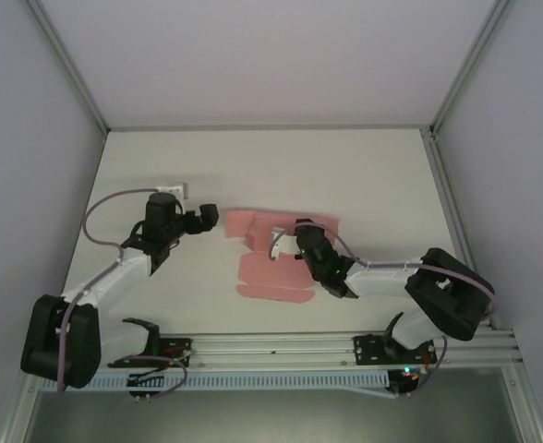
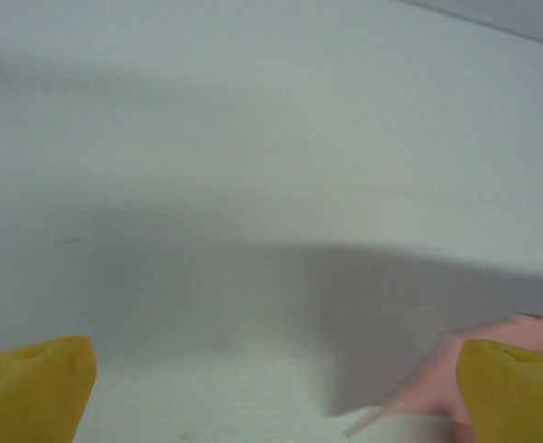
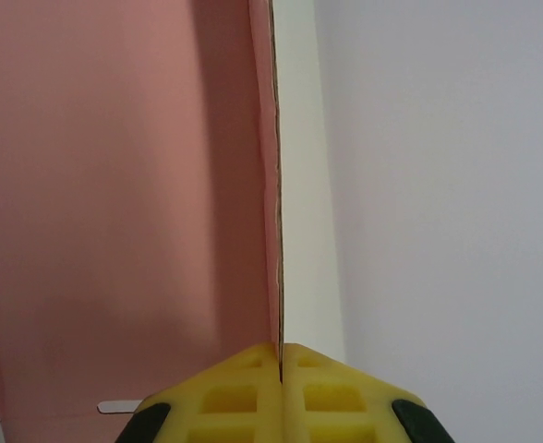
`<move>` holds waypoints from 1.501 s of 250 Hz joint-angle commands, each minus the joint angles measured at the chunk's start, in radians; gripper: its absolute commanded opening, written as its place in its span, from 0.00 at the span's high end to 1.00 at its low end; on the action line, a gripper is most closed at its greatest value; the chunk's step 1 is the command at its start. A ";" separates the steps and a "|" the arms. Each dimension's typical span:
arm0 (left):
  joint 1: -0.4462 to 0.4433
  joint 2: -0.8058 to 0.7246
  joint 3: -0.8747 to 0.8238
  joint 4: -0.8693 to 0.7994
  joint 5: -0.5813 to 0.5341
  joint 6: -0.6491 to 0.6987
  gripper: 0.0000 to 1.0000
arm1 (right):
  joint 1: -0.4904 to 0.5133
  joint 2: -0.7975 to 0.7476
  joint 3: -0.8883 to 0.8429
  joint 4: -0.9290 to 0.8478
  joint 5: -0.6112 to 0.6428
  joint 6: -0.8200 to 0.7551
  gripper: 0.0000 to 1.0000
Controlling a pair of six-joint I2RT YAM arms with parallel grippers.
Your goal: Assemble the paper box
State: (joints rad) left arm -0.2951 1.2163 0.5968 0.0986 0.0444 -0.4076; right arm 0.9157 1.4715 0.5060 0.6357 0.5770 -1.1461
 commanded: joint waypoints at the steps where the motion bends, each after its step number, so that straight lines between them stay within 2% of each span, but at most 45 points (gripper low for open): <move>1: 0.049 0.093 0.062 0.041 0.075 -0.045 0.00 | 0.007 0.014 -0.031 0.143 0.014 -0.050 1.00; 31: 0.065 0.236 0.140 0.072 0.128 -0.022 0.00 | 0.008 0.012 -0.046 0.181 0.022 -0.055 1.00; 80: 0.039 0.392 0.206 0.119 0.301 0.086 0.01 | 0.007 -0.012 -0.043 0.170 0.017 -0.019 1.00; 125: -0.001 0.406 0.159 0.165 0.386 0.133 0.15 | 0.006 -0.008 -0.027 0.148 0.041 -0.006 1.00; 161: -0.042 0.329 0.064 0.240 0.452 0.157 0.18 | 0.007 -0.002 -0.014 0.121 0.047 -0.001 1.00; 195: -0.108 0.282 0.026 0.248 0.445 0.222 0.25 | 0.008 0.005 -0.010 0.111 0.043 0.001 1.00; 212: -0.130 0.280 0.015 0.268 0.438 0.221 0.38 | 0.008 0.007 -0.006 0.101 0.043 0.005 1.00; 222: -0.149 0.273 0.004 0.285 0.433 0.225 0.41 | 0.009 0.011 -0.005 0.099 0.044 0.005 1.00; 259: -0.230 0.260 -0.042 0.364 0.304 0.267 0.42 | 0.012 0.002 -0.004 0.060 0.040 0.000 1.00; 302: -0.249 0.264 -0.089 0.448 0.342 0.296 0.44 | 0.036 -0.004 -0.028 0.071 0.063 -0.030 1.00; 344: -0.253 0.283 -0.105 0.477 0.317 0.307 0.44 | 0.052 -0.011 -0.042 0.076 0.080 -0.029 1.00; 376: -0.271 0.293 -0.125 0.516 0.358 0.311 0.39 | 0.061 -0.002 -0.044 0.075 0.091 -0.035 1.00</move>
State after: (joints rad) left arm -0.5419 1.4963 0.4942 0.5331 0.3695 -0.1314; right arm 0.9588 1.4738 0.4725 0.6991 0.6449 -1.1782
